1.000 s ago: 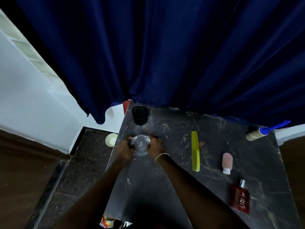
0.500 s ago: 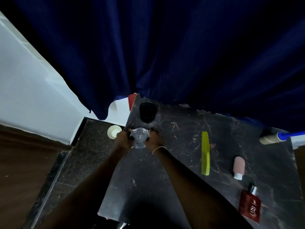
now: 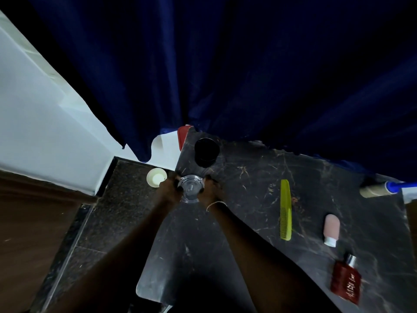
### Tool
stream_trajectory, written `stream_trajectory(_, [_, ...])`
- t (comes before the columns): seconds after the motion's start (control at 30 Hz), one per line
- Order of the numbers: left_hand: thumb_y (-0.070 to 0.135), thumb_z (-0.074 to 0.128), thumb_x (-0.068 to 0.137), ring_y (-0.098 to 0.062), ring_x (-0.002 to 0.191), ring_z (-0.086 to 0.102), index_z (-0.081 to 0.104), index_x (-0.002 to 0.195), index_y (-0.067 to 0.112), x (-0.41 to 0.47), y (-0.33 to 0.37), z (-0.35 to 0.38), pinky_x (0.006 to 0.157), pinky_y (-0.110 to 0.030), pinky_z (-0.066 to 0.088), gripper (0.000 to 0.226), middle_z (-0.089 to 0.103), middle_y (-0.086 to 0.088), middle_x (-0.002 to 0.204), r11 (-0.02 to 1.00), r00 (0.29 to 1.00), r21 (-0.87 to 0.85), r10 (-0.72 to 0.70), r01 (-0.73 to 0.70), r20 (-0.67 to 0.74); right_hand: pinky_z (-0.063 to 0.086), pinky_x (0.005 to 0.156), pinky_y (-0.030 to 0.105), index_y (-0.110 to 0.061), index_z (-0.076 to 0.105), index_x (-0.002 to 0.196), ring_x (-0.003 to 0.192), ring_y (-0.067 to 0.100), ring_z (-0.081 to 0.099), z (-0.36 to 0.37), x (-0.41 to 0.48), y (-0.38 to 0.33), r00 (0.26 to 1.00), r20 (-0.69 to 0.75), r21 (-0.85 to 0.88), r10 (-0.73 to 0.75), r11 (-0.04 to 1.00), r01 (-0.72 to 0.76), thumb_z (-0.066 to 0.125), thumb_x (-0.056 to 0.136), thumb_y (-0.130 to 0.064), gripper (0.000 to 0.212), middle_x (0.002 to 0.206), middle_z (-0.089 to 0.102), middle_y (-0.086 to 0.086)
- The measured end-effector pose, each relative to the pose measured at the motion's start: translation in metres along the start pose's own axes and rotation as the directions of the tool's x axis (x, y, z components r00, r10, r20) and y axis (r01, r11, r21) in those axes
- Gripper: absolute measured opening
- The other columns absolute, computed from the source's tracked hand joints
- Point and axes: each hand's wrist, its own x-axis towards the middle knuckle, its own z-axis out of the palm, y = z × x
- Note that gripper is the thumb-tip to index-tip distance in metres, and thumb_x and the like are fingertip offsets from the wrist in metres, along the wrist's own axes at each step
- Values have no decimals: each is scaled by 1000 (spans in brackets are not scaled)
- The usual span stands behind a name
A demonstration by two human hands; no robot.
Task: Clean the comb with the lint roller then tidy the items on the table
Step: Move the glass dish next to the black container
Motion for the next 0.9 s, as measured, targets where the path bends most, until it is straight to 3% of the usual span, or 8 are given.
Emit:
stream_trajectory(0.33, [26, 57, 80, -34, 78, 74, 59, 113, 29, 7, -12, 8, 66, -49, 63, 33, 74, -8, 85, 992, 998, -110, -58, 59, 14, 46, 95, 40, -6, 52, 123, 123, 36, 54, 5, -2, -1, 999, -44, -39, 20, 999, -22, 57, 86, -11, 38, 127, 60, 18])
stream_trajectory(0.5, [34, 67, 77, -35, 74, 74, 58, 96, 28, 6, -21, 13, 66, -52, 62, 22, 73, -7, 76, 981, 999, -192, -31, 36, 32, 51, 87, 37, -4, 63, 109, 109, 36, 64, 8, 3, 4, 997, -48, 68, 65, 996, -62, 60, 84, -13, 26, 114, 68, 20])
stream_trajectory(0.7, [53, 70, 78, -44, 78, 72, 53, 98, 35, -5, -17, 7, 72, -58, 61, 32, 73, -13, 78, 955, 998, -291, -49, 57, 34, 49, 90, 37, 4, 64, 101, 102, 34, 66, 6, 7, 17, 1000, -1, 148, 28, 989, -27, 72, 83, -28, 38, 104, 71, 21])
stream_trajectory(0.83, [40, 66, 93, -40, 91, 68, 59, 119, 15, -36, -1, -7, 81, -45, 56, 36, 72, -14, 92, 989, 998, -139, 42, -47, -38, 45, 88, 32, -1, 61, 103, 105, 33, 62, -2, -5, 29, 1000, -14, 187, -1, 982, 4, 70, 84, -29, 36, 106, 67, 19])
stream_trajectory(0.9, [42, 63, 95, -41, 96, 66, 56, 127, 13, -50, -4, -10, 83, -45, 55, 44, 69, -19, 104, 993, 993, -61, 92, -96, -78, 46, 91, 34, -6, 62, 107, 107, 33, 60, -8, -19, 35, 994, -81, 106, -68, 991, 76, 54, 85, -40, 41, 112, 64, 17])
